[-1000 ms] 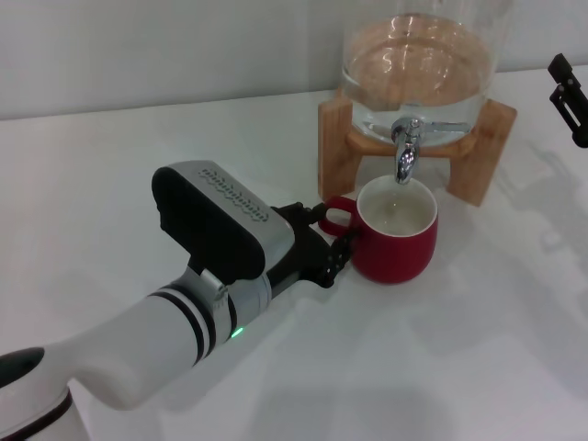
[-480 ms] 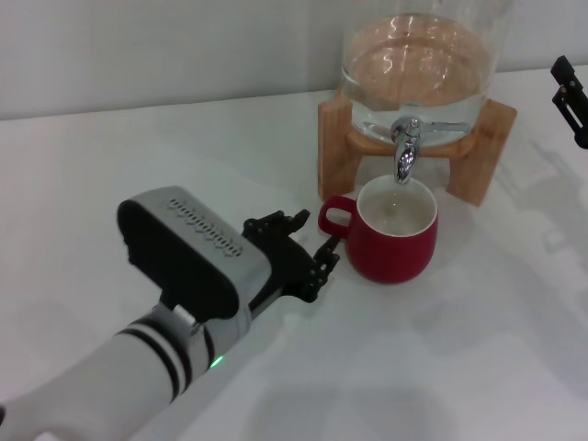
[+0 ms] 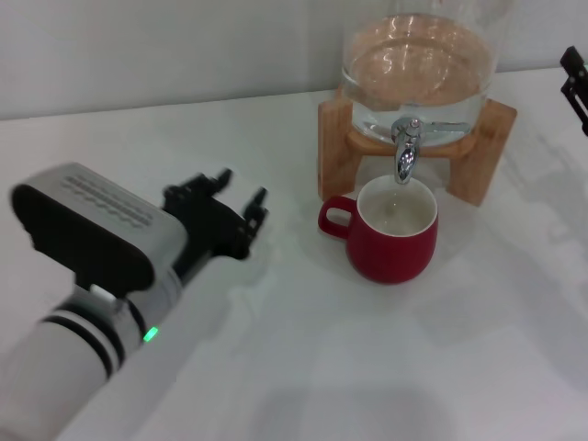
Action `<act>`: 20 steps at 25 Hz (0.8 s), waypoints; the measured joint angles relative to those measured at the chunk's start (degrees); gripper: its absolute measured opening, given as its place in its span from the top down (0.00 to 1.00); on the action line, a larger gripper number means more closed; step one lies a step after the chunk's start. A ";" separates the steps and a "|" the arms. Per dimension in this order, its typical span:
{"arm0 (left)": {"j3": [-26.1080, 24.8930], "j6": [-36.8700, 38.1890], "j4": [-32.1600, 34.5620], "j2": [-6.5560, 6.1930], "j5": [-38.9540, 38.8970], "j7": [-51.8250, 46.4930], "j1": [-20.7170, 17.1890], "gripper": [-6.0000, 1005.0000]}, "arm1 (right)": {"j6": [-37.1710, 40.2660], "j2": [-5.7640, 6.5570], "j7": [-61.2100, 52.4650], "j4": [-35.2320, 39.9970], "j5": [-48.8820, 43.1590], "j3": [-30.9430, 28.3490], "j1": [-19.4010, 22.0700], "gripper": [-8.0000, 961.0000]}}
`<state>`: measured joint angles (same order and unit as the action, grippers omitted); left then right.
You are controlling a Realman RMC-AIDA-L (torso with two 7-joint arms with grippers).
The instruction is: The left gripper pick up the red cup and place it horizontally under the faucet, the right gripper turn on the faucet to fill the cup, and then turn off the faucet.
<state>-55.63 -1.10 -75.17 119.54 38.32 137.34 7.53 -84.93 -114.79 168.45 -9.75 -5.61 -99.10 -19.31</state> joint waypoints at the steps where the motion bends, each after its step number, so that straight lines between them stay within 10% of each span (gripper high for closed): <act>1: -0.85 0.09 -0.66 0.04 0.34 0.58 -0.51 0.55 | 0.05 0.01 0.00 -0.05 0.03 -0.30 -0.03 0.36; 20: -3.91 10.62 -0.01 -0.05 0.96 5.88 6.14 0.55 | 0.05 -0.13 0.04 -0.36 0.08 -1.89 -0.33 0.36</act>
<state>-59.54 9.53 -75.18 119.49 39.28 143.21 13.68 -84.88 -114.92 168.49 -10.12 -5.54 -100.99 -19.64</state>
